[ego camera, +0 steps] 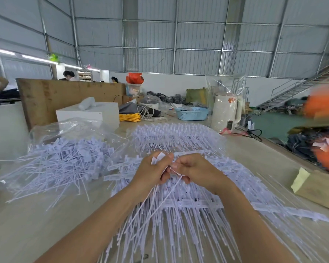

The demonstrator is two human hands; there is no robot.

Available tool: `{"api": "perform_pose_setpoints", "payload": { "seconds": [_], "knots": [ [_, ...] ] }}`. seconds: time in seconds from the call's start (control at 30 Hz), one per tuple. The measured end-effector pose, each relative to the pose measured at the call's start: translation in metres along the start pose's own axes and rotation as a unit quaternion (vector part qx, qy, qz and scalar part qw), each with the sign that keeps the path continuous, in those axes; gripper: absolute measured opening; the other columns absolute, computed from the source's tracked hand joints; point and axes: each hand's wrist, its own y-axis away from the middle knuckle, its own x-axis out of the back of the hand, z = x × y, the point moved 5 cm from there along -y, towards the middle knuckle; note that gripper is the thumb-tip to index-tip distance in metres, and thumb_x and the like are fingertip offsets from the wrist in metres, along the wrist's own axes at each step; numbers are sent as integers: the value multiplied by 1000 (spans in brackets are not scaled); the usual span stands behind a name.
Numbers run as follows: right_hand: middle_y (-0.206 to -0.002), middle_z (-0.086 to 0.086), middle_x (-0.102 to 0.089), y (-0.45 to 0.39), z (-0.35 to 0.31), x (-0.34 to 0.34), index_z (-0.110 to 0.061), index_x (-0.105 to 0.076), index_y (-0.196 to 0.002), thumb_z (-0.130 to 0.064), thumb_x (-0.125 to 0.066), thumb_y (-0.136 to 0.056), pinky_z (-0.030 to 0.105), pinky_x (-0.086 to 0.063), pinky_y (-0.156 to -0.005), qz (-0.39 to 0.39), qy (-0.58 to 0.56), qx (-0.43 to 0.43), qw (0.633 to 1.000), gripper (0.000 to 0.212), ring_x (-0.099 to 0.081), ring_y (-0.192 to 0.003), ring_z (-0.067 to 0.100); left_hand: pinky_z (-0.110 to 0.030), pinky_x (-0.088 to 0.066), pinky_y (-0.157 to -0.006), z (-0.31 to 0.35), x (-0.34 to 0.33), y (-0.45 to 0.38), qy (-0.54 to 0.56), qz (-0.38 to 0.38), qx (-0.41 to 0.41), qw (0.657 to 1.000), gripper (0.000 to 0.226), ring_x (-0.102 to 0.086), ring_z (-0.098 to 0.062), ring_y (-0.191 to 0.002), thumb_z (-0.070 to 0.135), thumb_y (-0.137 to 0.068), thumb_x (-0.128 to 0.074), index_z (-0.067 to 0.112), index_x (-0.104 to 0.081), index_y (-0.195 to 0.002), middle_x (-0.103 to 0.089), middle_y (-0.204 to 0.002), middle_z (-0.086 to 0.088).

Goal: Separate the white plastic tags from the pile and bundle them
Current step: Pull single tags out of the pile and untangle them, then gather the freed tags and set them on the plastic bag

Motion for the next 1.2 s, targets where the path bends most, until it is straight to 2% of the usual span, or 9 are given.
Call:
{"api": "perform_pose_setpoints", "payload": {
  "seconds": [0.27,0.4,0.53,0.67,0.73,0.83,0.93,1.07,1.2],
  "knots": [
    [-44,-14,-44,-1,-8,-6,-16,-56,-64,-7,-50,-96,9,-32,-51,0,40,73,997,34,-36,-43,1,-14,-23,-37,7,1,2,-20,-17,11,1000,28,-30,-9,-35,13,-94,-56,7,-48,-68,-45,-47,-2],
    [-53,-14,-50,0,-7,-1,-23,-54,-58,-4,-53,-94,14,-37,-61,-23,98,88,991,40,-46,-51,-5,-13,-20,-37,7,-2,5,-45,-67,45,996,26,-26,-8,-34,12,-94,-55,9,-47,-70,-42,-45,1],
    [-52,-12,-50,8,-15,12,-24,-59,-54,-3,-55,-84,13,-35,-54,-54,-93,128,986,38,-43,-50,1,-9,-20,-31,14,-8,7,97,-161,114,976,24,-22,-2,-28,20,-92,-52,15,-44,-69,-32,-42,6],
    [-52,-5,-43,12,-24,43,-14,-56,-52,-15,-76,-62,16,-30,-46,-28,-420,197,885,23,-33,-47,7,-10,-22,-28,23,-5,7,248,-168,128,945,15,-27,0,-26,25,-78,-55,18,-42,-75,-37,-44,6],
    [-52,-4,-40,11,-21,47,-9,-51,-58,-20,-78,-61,16,-30,-44,-5,-486,191,853,29,-32,-47,7,-12,-22,-31,20,-4,2,288,-124,123,941,15,-29,-2,-30,23,-78,-56,18,-42,-79,-39,-50,3],
    [-57,-2,-42,4,-19,29,-6,-44,-63,-7,-62,-71,19,-37,-48,16,-403,145,904,20,-38,-50,9,-13,-30,-36,13,-11,-1,325,-109,142,929,21,-38,-7,-38,26,-77,-57,14,-44,-88,-44,-59,-3],
    [-64,2,-56,-1,-20,4,-12,-61,-63,-24,-64,-85,24,-50,-61,46,-225,111,967,25,-57,-58,15,-17,-38,-41,9,-18,1,289,-132,160,935,41,-46,-9,-45,47,-76,-56,7,-58,-86,-52,-63,-6],
    [-75,-1,-60,-2,-26,-3,-20,-64,-66,-15,-55,-93,22,-48,-60,126,-63,141,980,29,-57,-55,4,-23,-46,-53,5,-22,3,251,-142,173,942,70,-55,-14,-56,67,-82,-38,10,-76,-76,-58,-77,-9],
    [-91,-10,-58,-3,-24,-10,-29,-66,-82,-14,-59,-91,18,-42,-80,147,22,151,977,19,-54,-90,5,-25,-54,-56,5,-26,8,251,-142,189,939,70,-65,-17,-63,69,-80,-39,9,-71,-93,-68,-82,-9]
  ]
}}
